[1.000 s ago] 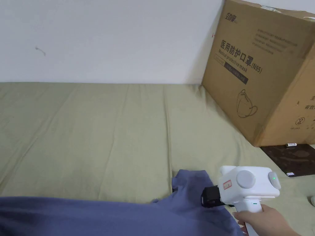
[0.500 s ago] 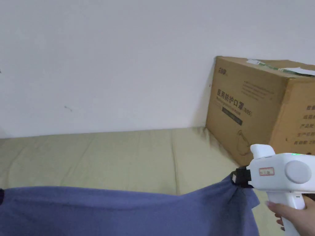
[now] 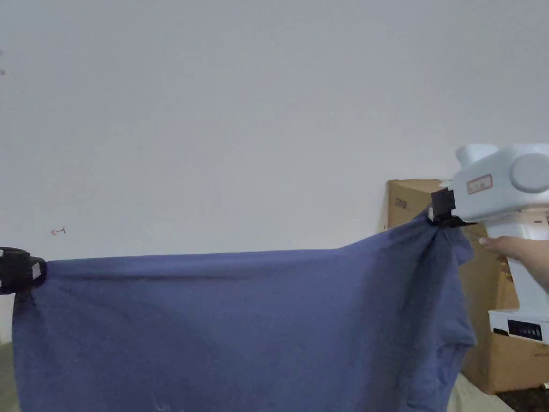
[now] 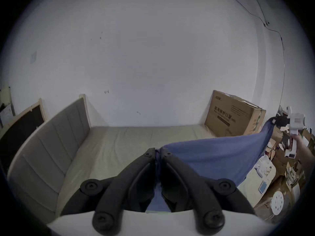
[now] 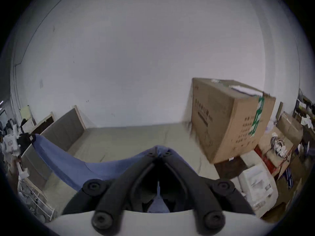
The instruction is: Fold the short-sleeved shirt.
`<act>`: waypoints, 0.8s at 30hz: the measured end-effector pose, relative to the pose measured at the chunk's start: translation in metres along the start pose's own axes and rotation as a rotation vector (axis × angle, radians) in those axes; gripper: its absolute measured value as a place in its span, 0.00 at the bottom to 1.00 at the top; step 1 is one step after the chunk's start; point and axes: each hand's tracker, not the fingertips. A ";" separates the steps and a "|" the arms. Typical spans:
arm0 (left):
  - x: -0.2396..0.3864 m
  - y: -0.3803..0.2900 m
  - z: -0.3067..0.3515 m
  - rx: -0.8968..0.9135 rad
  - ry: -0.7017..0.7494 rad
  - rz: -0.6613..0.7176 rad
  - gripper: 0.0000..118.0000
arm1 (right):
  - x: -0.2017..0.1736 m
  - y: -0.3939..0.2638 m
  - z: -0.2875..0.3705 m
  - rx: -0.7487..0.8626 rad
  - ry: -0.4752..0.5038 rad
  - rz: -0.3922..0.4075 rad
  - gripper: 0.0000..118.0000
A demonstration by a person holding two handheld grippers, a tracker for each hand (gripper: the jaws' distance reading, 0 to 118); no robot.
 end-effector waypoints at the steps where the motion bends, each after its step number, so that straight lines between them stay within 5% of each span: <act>1: -0.004 0.007 -0.006 0.003 0.000 0.011 0.04 | -0.003 0.013 -0.003 0.010 -0.007 -0.001 0.00; 14: -0.007 0.039 -0.123 0.077 -0.019 0.131 0.04 | -0.017 0.118 -0.093 0.166 -0.150 0.014 0.00; 24: 0.013 0.033 -0.209 0.192 -0.023 0.102 0.04 | -0.008 0.109 -0.148 0.272 -0.251 0.060 0.00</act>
